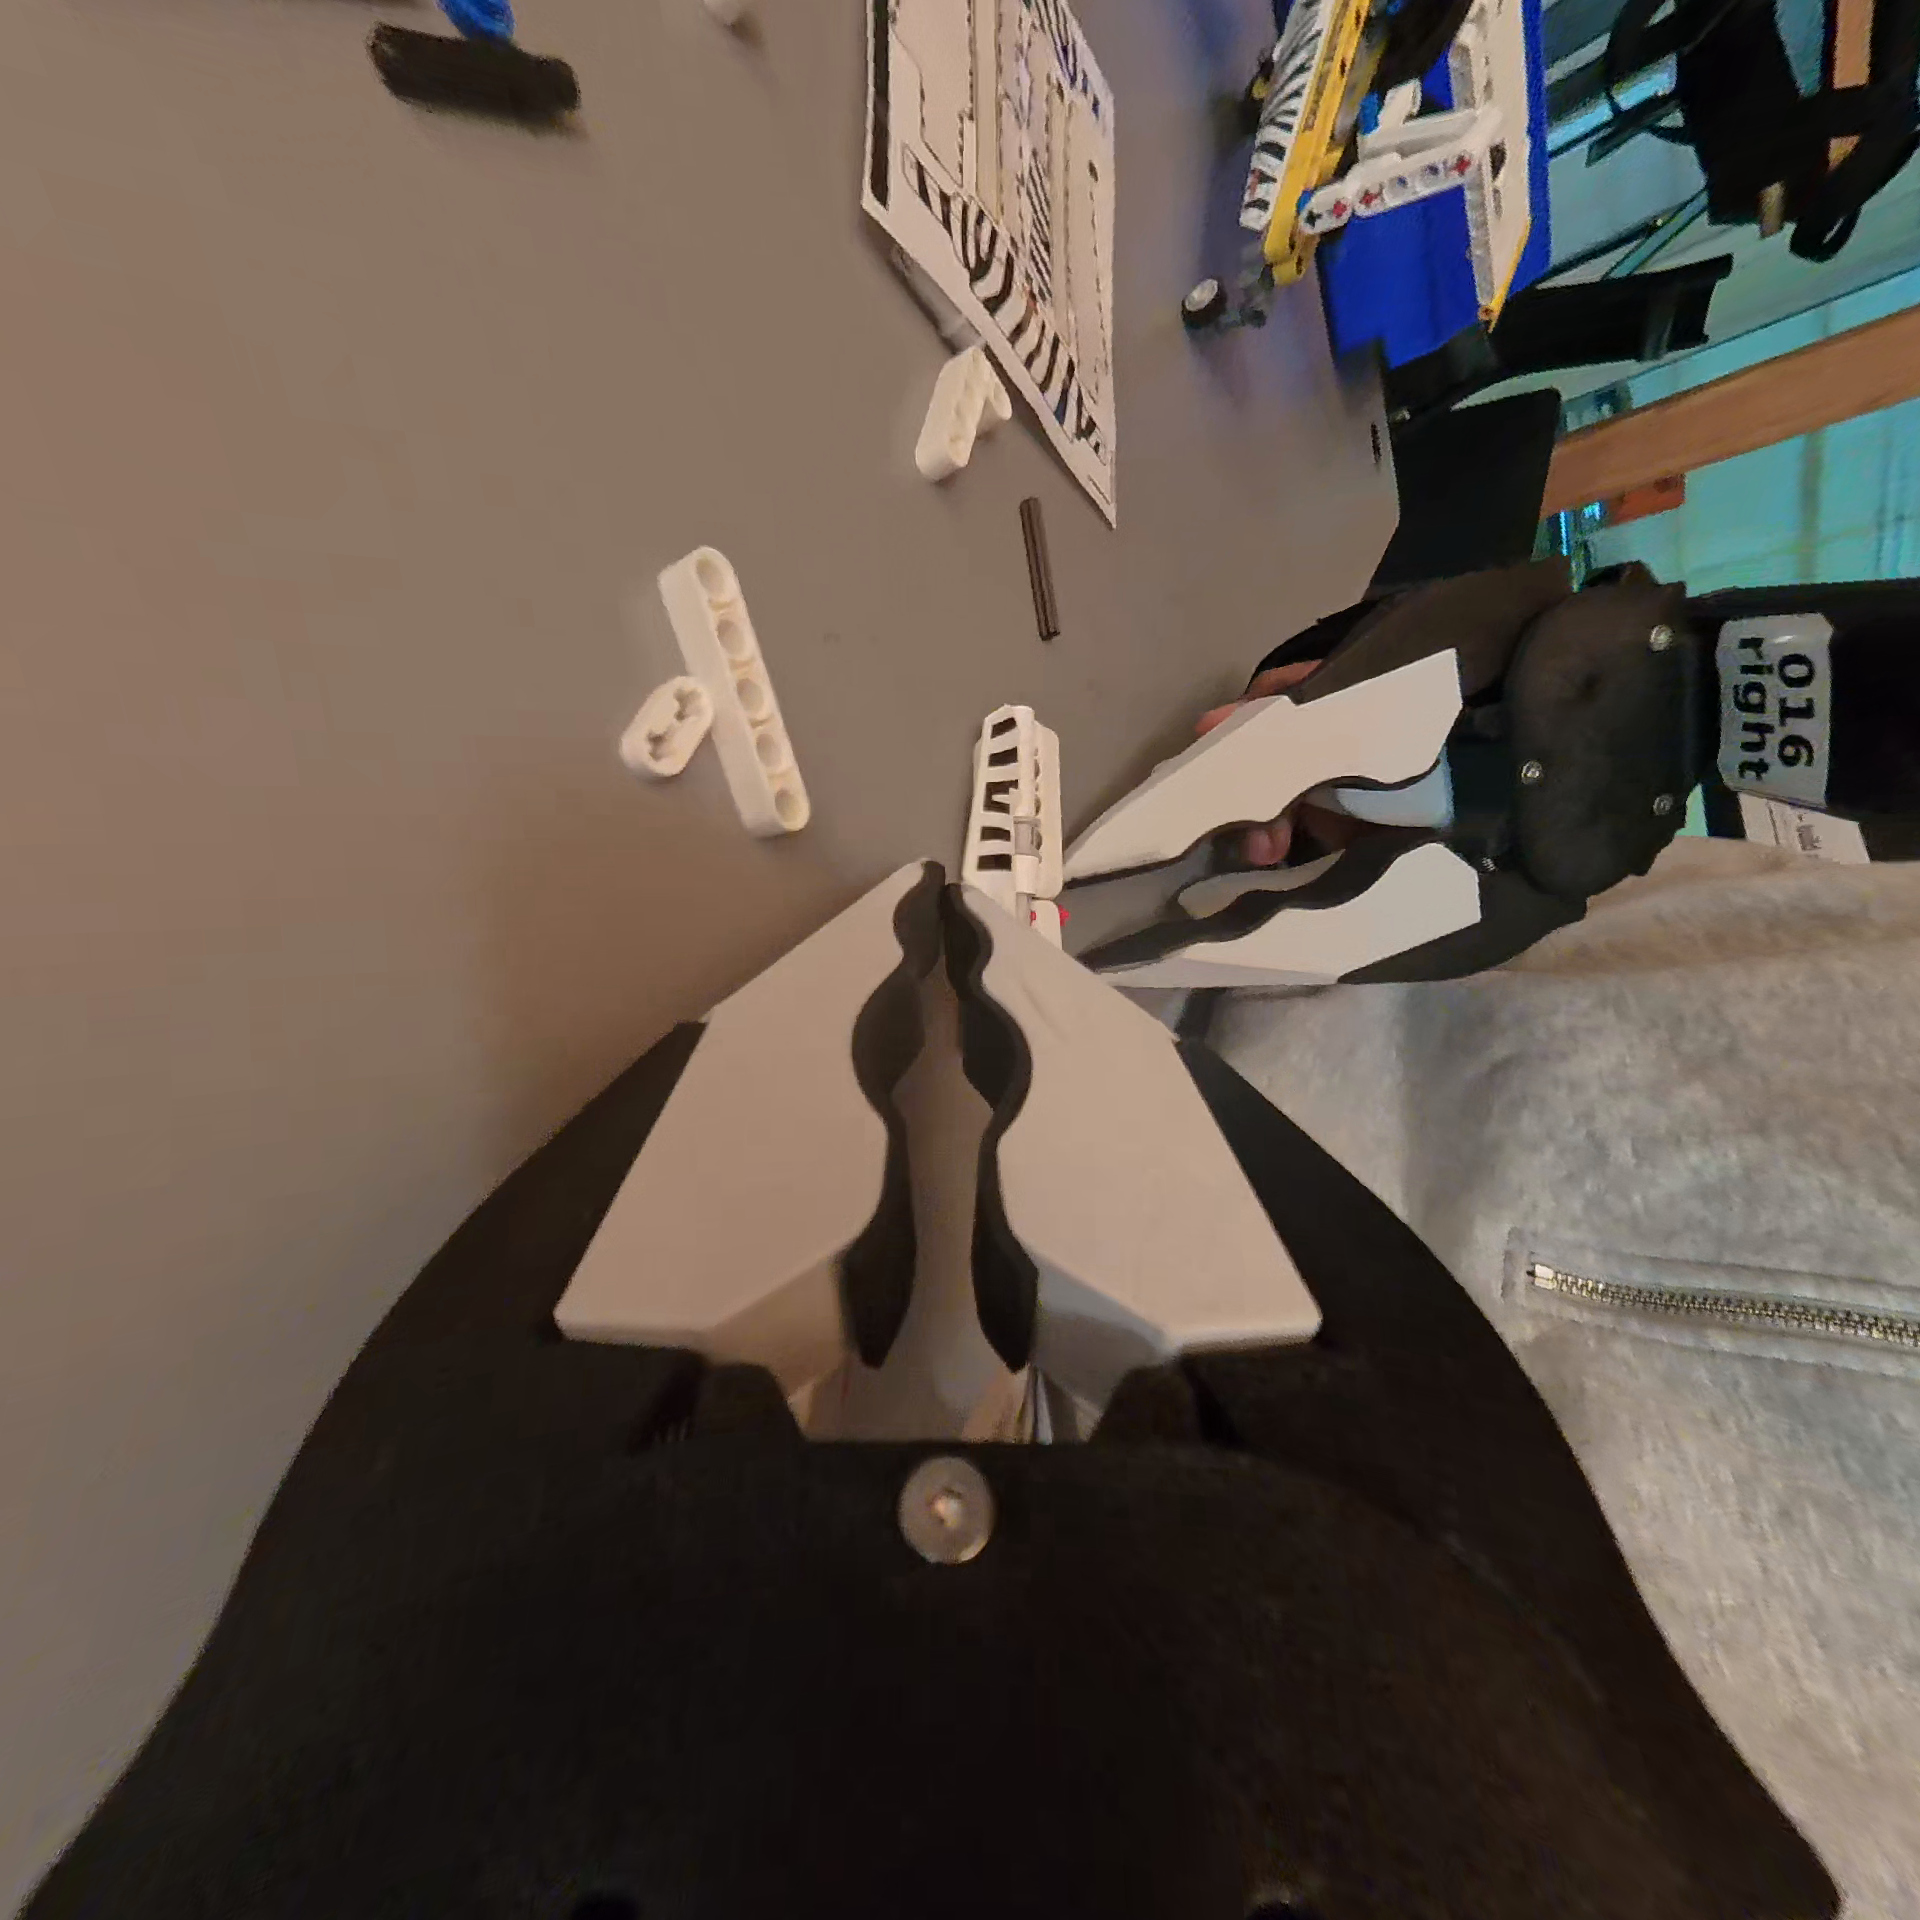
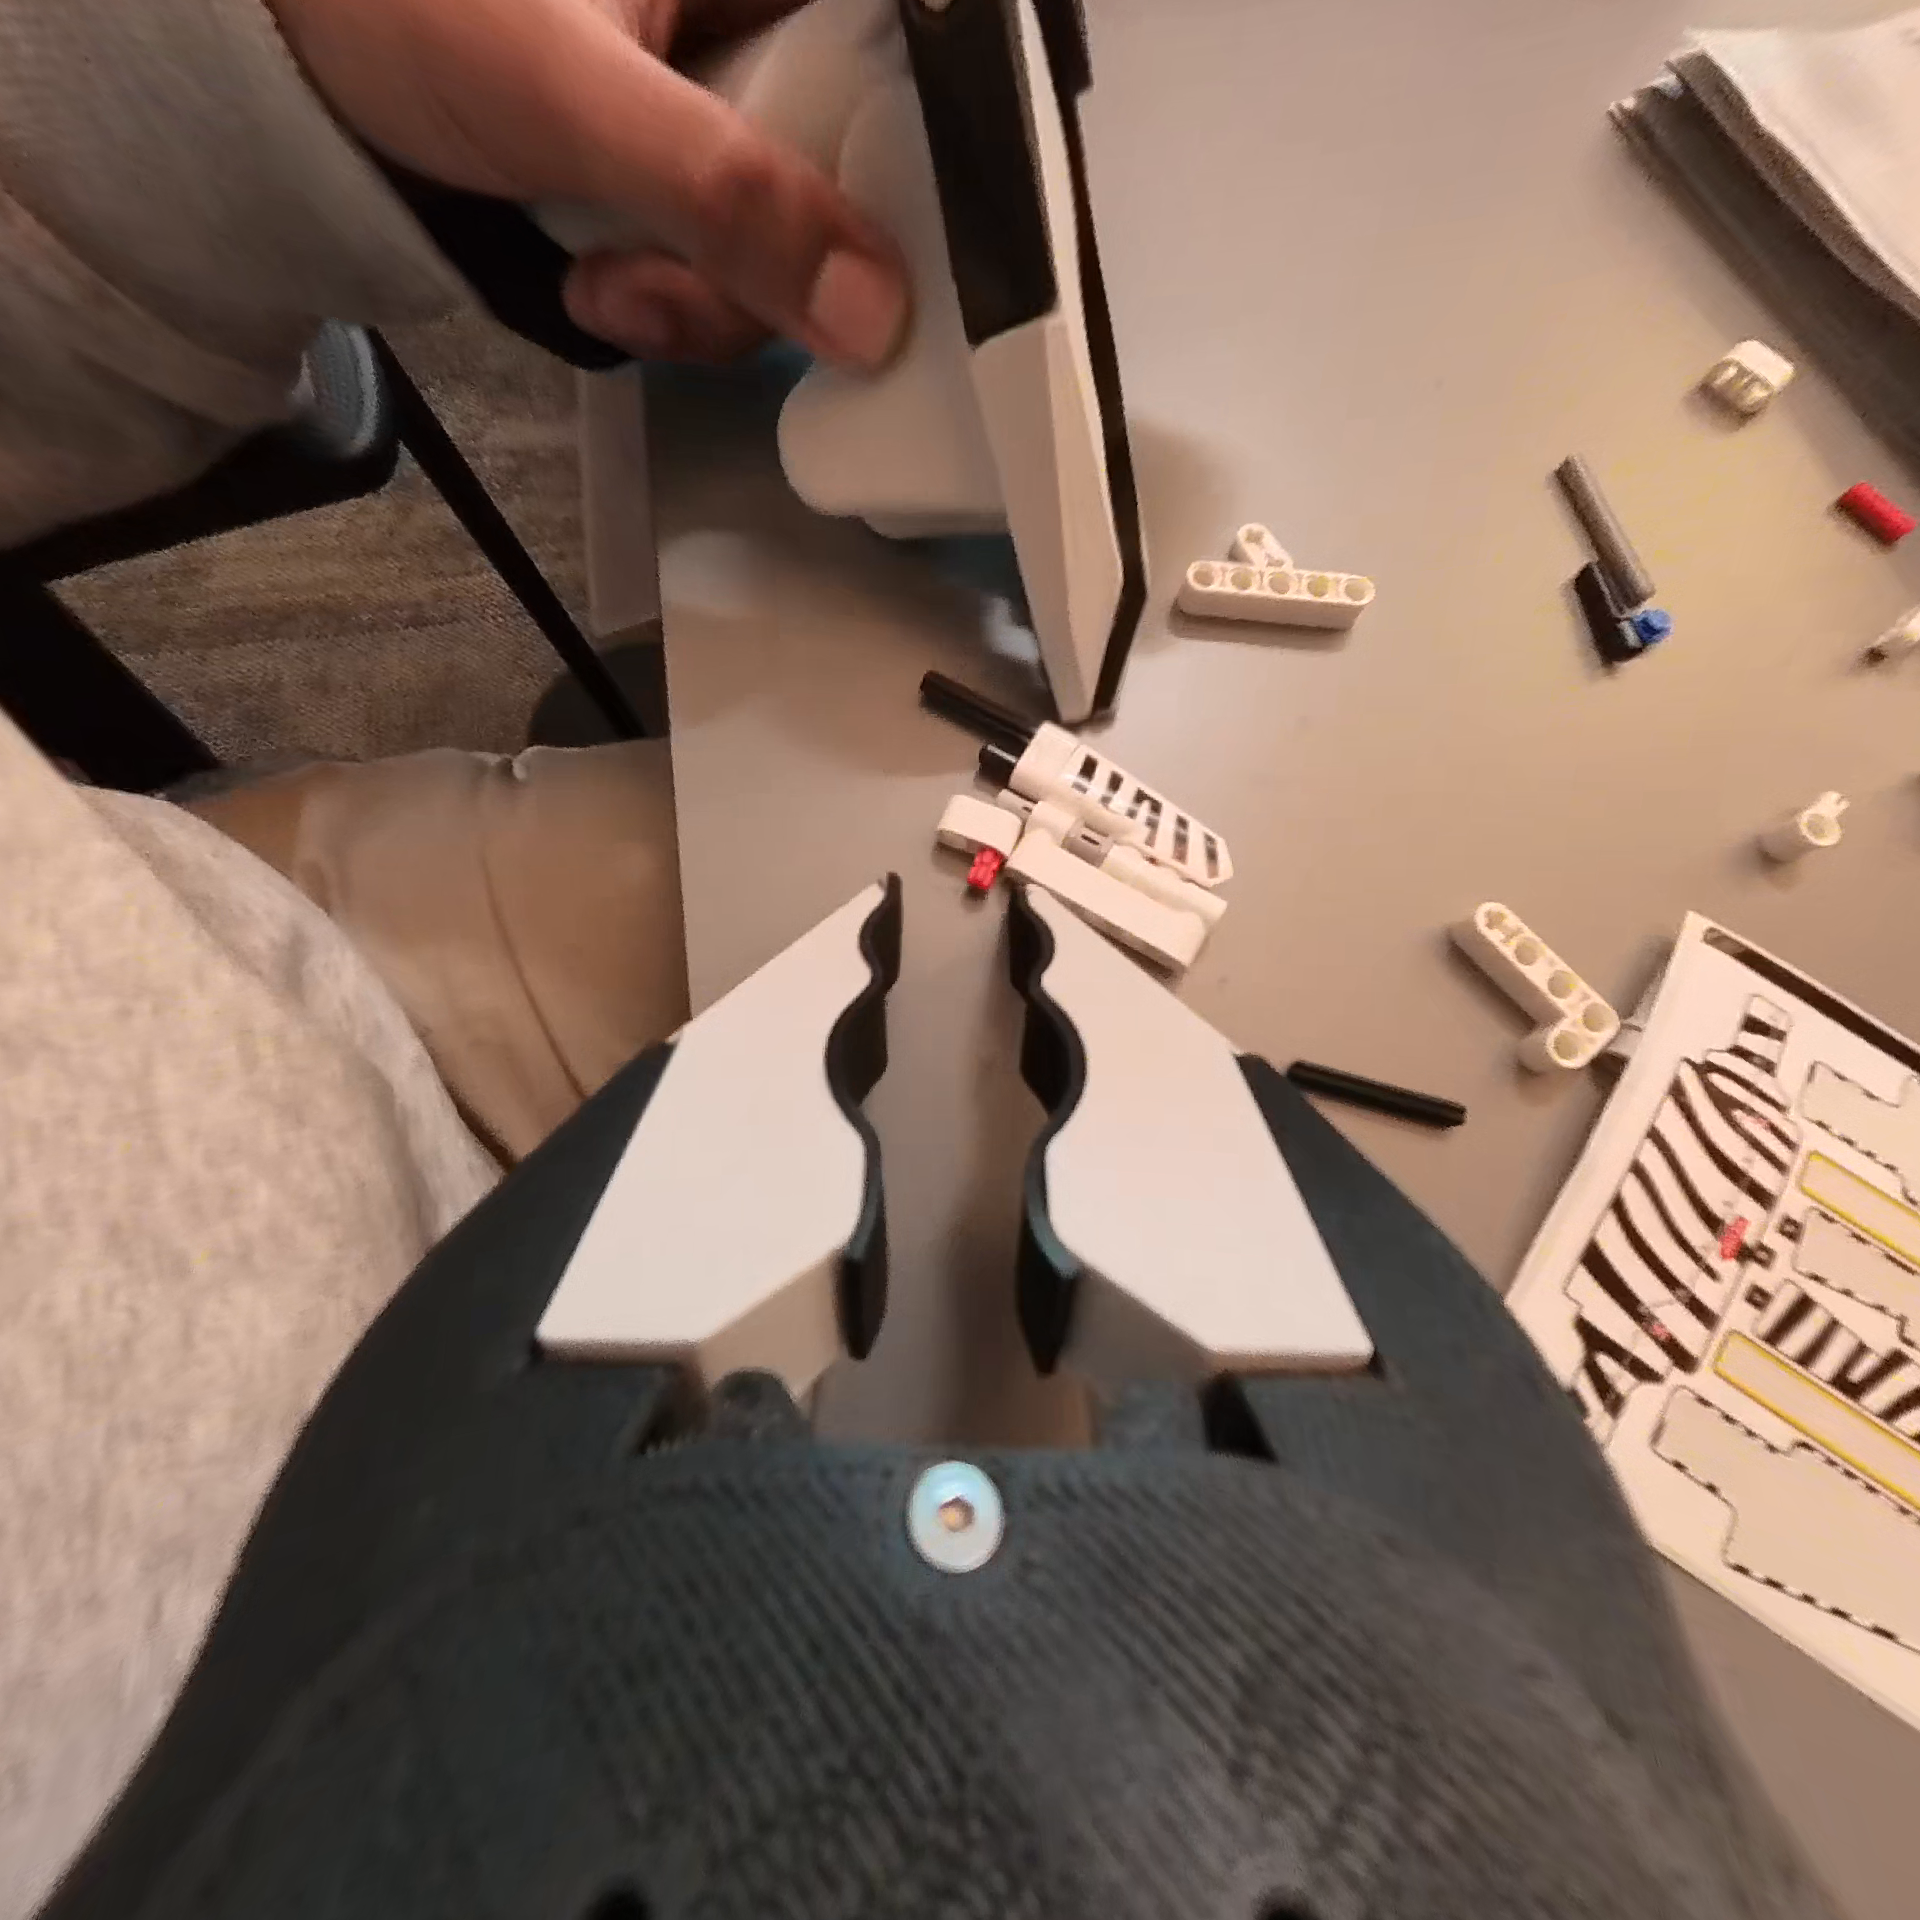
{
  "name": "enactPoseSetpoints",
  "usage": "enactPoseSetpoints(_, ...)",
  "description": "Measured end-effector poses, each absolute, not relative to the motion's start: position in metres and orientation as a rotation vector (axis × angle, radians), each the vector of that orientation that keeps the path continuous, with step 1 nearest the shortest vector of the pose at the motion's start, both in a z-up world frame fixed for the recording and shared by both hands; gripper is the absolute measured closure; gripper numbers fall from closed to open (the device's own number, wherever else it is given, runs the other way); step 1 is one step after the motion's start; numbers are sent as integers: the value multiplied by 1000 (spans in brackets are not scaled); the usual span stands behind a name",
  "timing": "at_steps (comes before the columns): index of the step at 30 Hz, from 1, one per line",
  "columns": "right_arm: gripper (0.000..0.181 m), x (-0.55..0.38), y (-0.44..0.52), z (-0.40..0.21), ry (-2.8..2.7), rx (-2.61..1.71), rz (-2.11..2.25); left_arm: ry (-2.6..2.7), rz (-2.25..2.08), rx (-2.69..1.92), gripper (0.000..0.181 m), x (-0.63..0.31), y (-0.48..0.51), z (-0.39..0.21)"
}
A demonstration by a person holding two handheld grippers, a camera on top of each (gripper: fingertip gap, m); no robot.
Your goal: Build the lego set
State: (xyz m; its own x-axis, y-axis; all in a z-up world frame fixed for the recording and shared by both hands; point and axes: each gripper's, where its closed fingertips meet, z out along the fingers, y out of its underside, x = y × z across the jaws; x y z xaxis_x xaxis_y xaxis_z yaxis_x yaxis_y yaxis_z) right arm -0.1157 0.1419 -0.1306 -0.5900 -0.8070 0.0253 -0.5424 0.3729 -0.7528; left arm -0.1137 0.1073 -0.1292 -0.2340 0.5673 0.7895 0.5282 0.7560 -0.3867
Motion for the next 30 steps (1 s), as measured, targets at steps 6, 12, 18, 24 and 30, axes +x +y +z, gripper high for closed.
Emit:
enactPoseSetpoints(6, 174, -118, 142, -131, 2304, -1135, -1035, -1890, 16, -857, 181, -115, 115, -129)
enactPoseSetpoints(12, 178, -136, 140, -132, 2351, -1094, -1010, -1857, -55, -874, 181, -120, 128, -129)
enactPoseSetpoints(18, 178, -165, 139, -132, 2432, -1018, -1016, -1748, -176, -926, 181, -132, 158, -122)
enactPoseSetpoints(24, 178, -176, 142, -132, 2453, -932, -1017, -1649, -24, -911, 181, -135, 142, -93)
enactPoseSetpoints(30, 178, -161, 142, -132, 2478, -894, -1007, -1760, 421, -1161, 125, -134, 105, -105)
